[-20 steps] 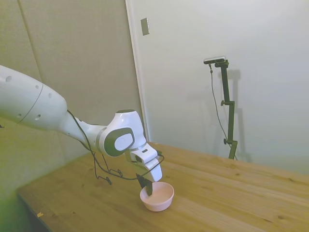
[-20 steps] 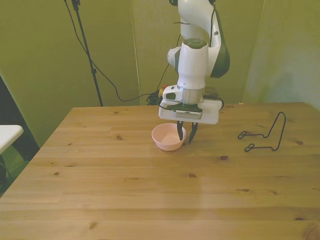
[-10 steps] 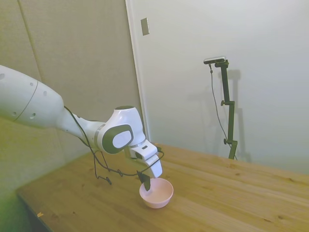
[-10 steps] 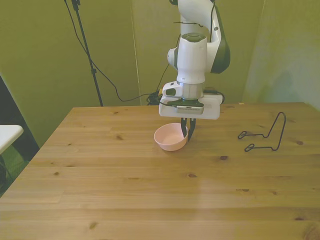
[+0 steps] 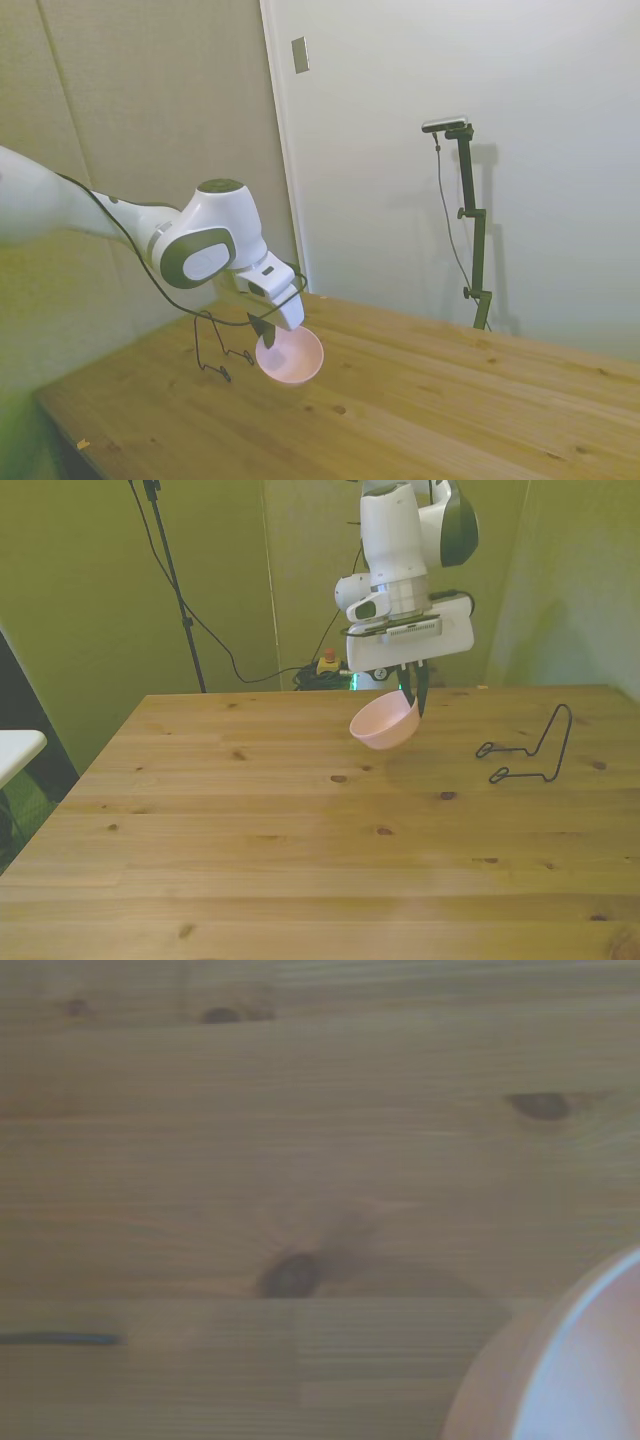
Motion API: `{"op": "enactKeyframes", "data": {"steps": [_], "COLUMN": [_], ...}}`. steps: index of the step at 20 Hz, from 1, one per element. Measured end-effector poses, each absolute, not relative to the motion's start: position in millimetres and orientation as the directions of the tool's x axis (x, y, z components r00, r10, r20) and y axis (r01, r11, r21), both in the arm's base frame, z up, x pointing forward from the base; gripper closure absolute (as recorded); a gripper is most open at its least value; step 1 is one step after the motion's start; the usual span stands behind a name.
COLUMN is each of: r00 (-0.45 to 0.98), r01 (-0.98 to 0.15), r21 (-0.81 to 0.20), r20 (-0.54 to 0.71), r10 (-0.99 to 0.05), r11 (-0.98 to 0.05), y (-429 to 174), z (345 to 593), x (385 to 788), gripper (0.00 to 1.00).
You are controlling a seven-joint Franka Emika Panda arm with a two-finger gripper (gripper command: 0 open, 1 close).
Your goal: Load the bowl
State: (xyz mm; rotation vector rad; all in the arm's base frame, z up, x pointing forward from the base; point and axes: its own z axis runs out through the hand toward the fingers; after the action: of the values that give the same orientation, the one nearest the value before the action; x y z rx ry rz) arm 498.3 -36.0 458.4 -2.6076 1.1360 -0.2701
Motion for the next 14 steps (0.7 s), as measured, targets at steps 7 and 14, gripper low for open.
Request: {"op": "enactKeyframes", "data": {"steps": [7, 14], "r00": [0.718, 0.746], "r01": [-0.638, -0.584], "r21": [-0.427, -0.554], "r20": [-0.031, -0.079], "r10": [-0.695, -0.661], "r11": [-0.641, -0.593], "y": [11, 39], "z": [469, 481], "x": [489, 485], "gripper": [1.00, 1.00]}}
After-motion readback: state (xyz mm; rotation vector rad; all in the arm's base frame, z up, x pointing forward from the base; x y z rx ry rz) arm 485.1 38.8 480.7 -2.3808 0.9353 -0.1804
